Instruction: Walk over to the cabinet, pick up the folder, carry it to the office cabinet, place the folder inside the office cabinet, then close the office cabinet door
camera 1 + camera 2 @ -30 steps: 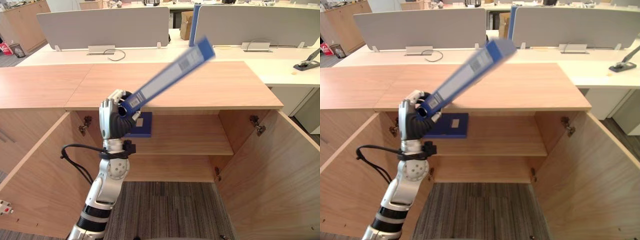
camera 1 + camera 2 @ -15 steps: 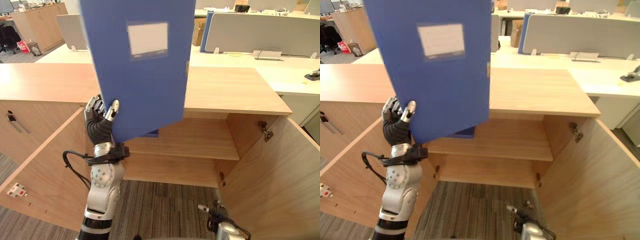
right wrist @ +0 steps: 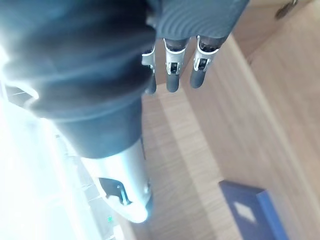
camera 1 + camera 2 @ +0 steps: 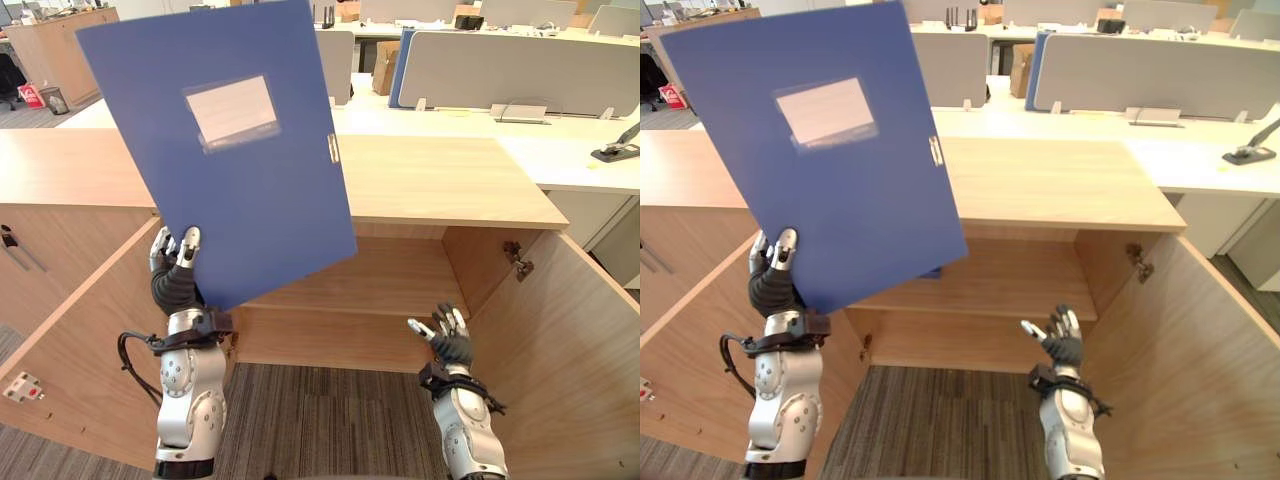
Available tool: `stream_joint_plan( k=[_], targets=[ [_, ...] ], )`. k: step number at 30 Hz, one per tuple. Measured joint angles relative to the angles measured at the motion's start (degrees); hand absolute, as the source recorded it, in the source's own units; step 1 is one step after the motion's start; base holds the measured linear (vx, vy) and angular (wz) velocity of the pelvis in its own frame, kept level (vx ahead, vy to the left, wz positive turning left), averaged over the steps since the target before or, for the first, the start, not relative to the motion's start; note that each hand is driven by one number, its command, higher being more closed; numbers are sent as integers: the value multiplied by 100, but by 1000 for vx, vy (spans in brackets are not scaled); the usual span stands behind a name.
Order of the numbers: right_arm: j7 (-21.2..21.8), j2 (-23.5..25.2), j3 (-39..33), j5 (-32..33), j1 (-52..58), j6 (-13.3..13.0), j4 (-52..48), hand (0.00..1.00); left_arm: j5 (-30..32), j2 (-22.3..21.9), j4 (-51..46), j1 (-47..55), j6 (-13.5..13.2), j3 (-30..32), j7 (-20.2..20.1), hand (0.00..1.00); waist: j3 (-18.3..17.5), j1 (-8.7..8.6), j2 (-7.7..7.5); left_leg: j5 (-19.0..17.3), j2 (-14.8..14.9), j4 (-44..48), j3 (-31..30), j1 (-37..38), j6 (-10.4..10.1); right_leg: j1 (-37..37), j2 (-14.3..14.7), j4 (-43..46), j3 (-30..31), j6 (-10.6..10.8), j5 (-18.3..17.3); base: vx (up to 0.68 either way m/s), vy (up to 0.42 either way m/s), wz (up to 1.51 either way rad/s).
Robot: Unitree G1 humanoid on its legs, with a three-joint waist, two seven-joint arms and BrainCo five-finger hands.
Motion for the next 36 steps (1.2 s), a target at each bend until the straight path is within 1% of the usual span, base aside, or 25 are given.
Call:
stream_joint_plan(
  k=[3, 6, 9, 10, 12, 14, 20, 22, 24, 26, 28, 32, 36],
  targets=[
    [185, -55, 3, -15, -43, -28, -467, 0, 37, 1, 76, 13, 29, 43, -49, 100, -29, 1, -31, -5, 4, 1, 14, 0, -6, 0, 2, -21, 2, -2, 10, 1, 0, -1],
    [424, -258, 15, 245, -278, -47, -689, 0, 117, 3, 256, 14, 54, 77, -95, 100, -66, 6, -76, -8, 4, 1, 23, 0, -8, 1, 2, -31, 5, 1, 17, 0, 0, 0],
    [637, -515, 140, 786, -606, -68, -746, 0, 135, 5, 420, 14, 119, 49, -157, 100, -69, 12, -79, -7, 3, 1, 26, 1, -8, 1, 0, -33, 8, 7, 25, 0, 0, 0],
    [748, -647, 249, 1061, -732, -70, -767, 0, 137, 5, 462, 14, 134, 27, -187, 100, -70, 15, -78, -7, 3, 1, 25, 2, -8, 1, 1, -32, 8, 7, 25, 0, 0, 0],
    [899, -794, 325, 1315, -1015, -69, -778, 0, 137, 5, 483, 14, 134, -63, -241, 100, -70, 33, -78, -7, 2, 1, 22, 2, -7, 1, 0, -28, 7, 7, 26, 0, 0, 0],
    [901, -980, 446, 1316, -1337, -71, -780, 0, 186, 6, 483, 14, 134, -175, -301, 100, -73, 37, -77, -6, 0, 1, 18, 2, -7, 4, -1, -15, 6, 7, 26, 0, 0, 0],
    [908, -1236, 560, 1322, -1864, -71, -759, 0, 347, 11, 502, 13, 134, -530, -423, 100, -76, 100, -71, 2, -6, 0, -10, -2, -2, 5, -3, 21, -4, 7, 24, 0, 0, 0],
    [950, -1423, 817, 1346, -2018, -67, -642, 0, 342, 10, 540, 4, 134, -652, -437, 100, -80, 97, -66, 11, -8, -1, -16, -1, 0, 5, -4, 31, -7, 7, 24, 0, 0, 0],
    [1027, -1639, 1302, 1591, -2422, -46, 28, 0, 327, 16, 638, -16, 135, -870, -475, 100, -89, 96, -56, 34, -5, -3, -41, -10, -4, 4, -2, 43, -10, 6, 24, 0, 0, 4],
    [1070, -1778, 1542, 1829, -2735, 29, 615, 0, 292, 35, 758, -48, 135, -1045, -477, 100, -91, 149, -53, 54, -3, -22, -80, -23, -6, 4, 2, 41, -35, 5, 25, 0, 0, 8],
    [1112, -1878, 1665, 1981, -2920, 127, 895, 0, 246, 44, 890, -50, 136, -1053, -466, 100, -92, 192, -52, 69, 2, -23, -108, -36, -7, 5, 10, 39, -68, 4, 25, -19, -1, 9],
    [1124, -1976, 2041, 2053, -3424, 192, 1439, 0, 104, 232, 904, -51, 136, -1054, -416, 100, -93, 220, -52, 98, 16, -1, -147, -90, -3, 0, 29, 21, -121, -14, 60, -5, -5, 6],
    [1123, -2009, 2301, 2244, -3772, 235, 1768, 0, 1, 291, 905, -51, 136, -1056, -392, 100, -92, 276, -52, 111, 57, 0, -147, -125, -5, 13, 58, -75, -124, -31, 123, 0, 0, 0]
  ],
)
